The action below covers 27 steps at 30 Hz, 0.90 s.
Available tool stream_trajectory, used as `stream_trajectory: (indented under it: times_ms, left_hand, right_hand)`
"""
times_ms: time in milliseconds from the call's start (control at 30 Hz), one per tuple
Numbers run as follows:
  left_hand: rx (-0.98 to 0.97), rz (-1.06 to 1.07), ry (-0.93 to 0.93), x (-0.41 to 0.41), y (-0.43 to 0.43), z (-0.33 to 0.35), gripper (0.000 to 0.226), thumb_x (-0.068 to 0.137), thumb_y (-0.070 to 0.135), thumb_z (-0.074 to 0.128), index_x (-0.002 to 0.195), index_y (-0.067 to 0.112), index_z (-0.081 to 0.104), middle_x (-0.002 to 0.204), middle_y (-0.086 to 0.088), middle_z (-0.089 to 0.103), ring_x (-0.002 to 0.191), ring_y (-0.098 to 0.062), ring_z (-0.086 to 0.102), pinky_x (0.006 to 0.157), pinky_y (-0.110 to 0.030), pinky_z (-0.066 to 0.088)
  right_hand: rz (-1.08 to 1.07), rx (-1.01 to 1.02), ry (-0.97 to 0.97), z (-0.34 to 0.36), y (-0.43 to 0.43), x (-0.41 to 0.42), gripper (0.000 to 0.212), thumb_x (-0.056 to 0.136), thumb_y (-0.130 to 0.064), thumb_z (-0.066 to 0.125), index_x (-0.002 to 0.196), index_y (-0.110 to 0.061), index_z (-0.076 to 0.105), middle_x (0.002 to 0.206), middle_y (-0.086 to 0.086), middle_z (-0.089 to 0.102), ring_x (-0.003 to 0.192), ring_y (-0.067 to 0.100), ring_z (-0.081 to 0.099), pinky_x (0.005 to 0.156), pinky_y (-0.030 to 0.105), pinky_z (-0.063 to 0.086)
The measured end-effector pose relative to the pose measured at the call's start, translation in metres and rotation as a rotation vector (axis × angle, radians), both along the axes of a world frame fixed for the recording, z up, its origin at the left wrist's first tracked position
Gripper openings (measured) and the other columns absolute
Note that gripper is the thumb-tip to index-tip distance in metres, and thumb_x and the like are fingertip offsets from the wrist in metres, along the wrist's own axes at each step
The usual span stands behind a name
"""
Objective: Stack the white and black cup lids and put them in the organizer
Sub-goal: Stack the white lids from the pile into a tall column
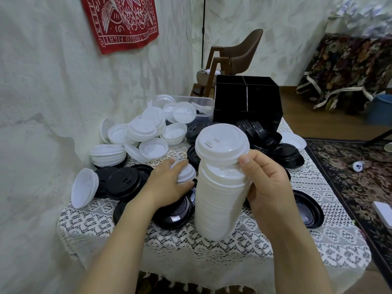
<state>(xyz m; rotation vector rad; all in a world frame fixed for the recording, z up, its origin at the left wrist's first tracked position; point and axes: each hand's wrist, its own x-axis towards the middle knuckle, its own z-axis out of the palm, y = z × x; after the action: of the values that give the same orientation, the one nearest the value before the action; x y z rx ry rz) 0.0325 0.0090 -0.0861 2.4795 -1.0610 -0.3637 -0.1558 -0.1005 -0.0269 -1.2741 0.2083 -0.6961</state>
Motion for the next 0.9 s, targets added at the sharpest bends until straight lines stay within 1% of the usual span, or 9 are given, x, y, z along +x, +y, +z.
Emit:
stream_trajectory:
  times_ms: [100, 167, 233, 300, 433, 533, 700, 800, 900]
  left_hand:
    - [-0.031, -0.003, -0.115, -0.001, -0.001, 0.008, 0.082, 0.078, 0.063, 0.050, 0.150, 0.028, 0.030, 0.151, -0.006, 0.033, 0.141, -0.024, 0.026, 0.116, -0.043, 0.022]
    - [-0.378, 0.018, -0.108, -0.009, 0.000, 0.027, 0.060, 0.088, 0.036, 0.061, 0.144, 0.024, 0.040, 0.146, 0.007, 0.041, 0.135, -0.006, 0.034, 0.115, -0.031, 0.025]
    - [-0.772, -0.014, 0.144, -0.023, 0.003, 0.056, 0.052, 0.085, 0.017, 0.064, 0.133, 0.031, 0.049, 0.140, 0.015, 0.048, 0.129, 0.005, 0.039, 0.114, -0.026, 0.027]
    - [-0.958, -0.191, 0.394, -0.033, 0.008, 0.079, 0.060, 0.073, 0.022, 0.066, 0.129, 0.038, 0.049, 0.141, 0.014, 0.050, 0.133, 0.003, 0.040, 0.113, -0.027, 0.030]
    - [-0.712, -0.474, 0.422, -0.043, 0.005, 0.097, 0.080, 0.068, 0.026, 0.069, 0.142, 0.032, 0.037, 0.148, 0.015, 0.041, 0.136, 0.003, 0.036, 0.108, -0.016, 0.033]
    - [-0.614, -0.456, 0.478, -0.043, 0.002, 0.099, 0.086, 0.066, 0.026, 0.073, 0.145, 0.023, 0.039, 0.143, 0.010, 0.050, 0.131, -0.004, 0.046, 0.107, -0.024, 0.039]
    - [-0.634, -0.374, 0.460, -0.043, 0.003, 0.101, 0.084, 0.059, 0.030, 0.078, 0.138, 0.024, 0.047, 0.135, 0.011, 0.057, 0.124, -0.003, 0.053, 0.104, -0.026, 0.044]
    - [-0.740, -0.291, 0.416, -0.045, 0.006, 0.103, 0.075, 0.058, 0.034, 0.079, 0.129, 0.028, 0.054, 0.129, 0.011, 0.062, 0.120, -0.004, 0.057, 0.103, -0.029, 0.046]
    - [-0.847, -0.210, 0.378, -0.052, 0.012, 0.105, 0.070, 0.059, 0.039, 0.077, 0.125, 0.027, 0.058, 0.125, 0.011, 0.063, 0.116, -0.003, 0.059, 0.099, -0.028, 0.048]
  right_hand:
    - [0.004, -0.002, -0.003, 0.000, 0.000, 0.000, 0.017, 0.083, -0.026, 0.060, 0.073, -0.024, 0.074, 0.080, 0.002, 0.072, 0.078, 0.014, 0.065, 0.071, 0.023, 0.053]
    - [0.004, 0.006, -0.006, 0.000, 0.000, 0.000, 0.018, 0.083, -0.026, 0.060, 0.072, -0.024, 0.074, 0.079, 0.001, 0.071, 0.076, 0.012, 0.065, 0.070, 0.022, 0.052]
    - [0.001, 0.012, -0.006, -0.001, -0.001, 0.000, 0.018, 0.083, -0.026, 0.059, 0.072, -0.023, 0.074, 0.078, 0.000, 0.071, 0.075, 0.011, 0.065, 0.069, 0.021, 0.051]
    - [0.007, 0.027, -0.014, -0.001, -0.001, 0.000, 0.018, 0.082, -0.026, 0.059, 0.073, -0.022, 0.073, 0.077, 0.000, 0.071, 0.074, 0.010, 0.065, 0.069, 0.020, 0.052]
    - [0.022, 0.045, -0.025, -0.003, -0.001, -0.001, 0.021, 0.085, -0.027, 0.056, 0.083, -0.016, 0.074, 0.085, 0.005, 0.072, 0.080, 0.014, 0.066, 0.071, 0.021, 0.052]
    - [0.027, 0.038, -0.032, -0.004, -0.002, 0.000, 0.023, 0.087, -0.028, 0.054, 0.087, -0.016, 0.073, 0.089, 0.006, 0.073, 0.083, 0.015, 0.067, 0.073, 0.023, 0.053]
    - [0.012, -0.038, -0.011, -0.005, -0.004, 0.000, 0.023, 0.085, -0.035, 0.061, 0.094, -0.017, 0.072, 0.096, 0.007, 0.073, 0.089, 0.018, 0.067, 0.077, 0.030, 0.052]
    - [-0.001, -0.212, -0.002, -0.008, -0.006, -0.002, 0.062, 0.073, -0.050, 0.074, 0.125, -0.020, 0.058, 0.123, 0.000, 0.066, 0.114, 0.017, 0.062, 0.093, 0.035, 0.050]
    - [-0.005, -0.397, 0.091, -0.011, -0.006, -0.004, 0.099, 0.059, -0.072, 0.076, 0.144, -0.041, 0.036, 0.145, -0.017, 0.046, 0.137, 0.007, 0.041, 0.110, 0.045, 0.039]
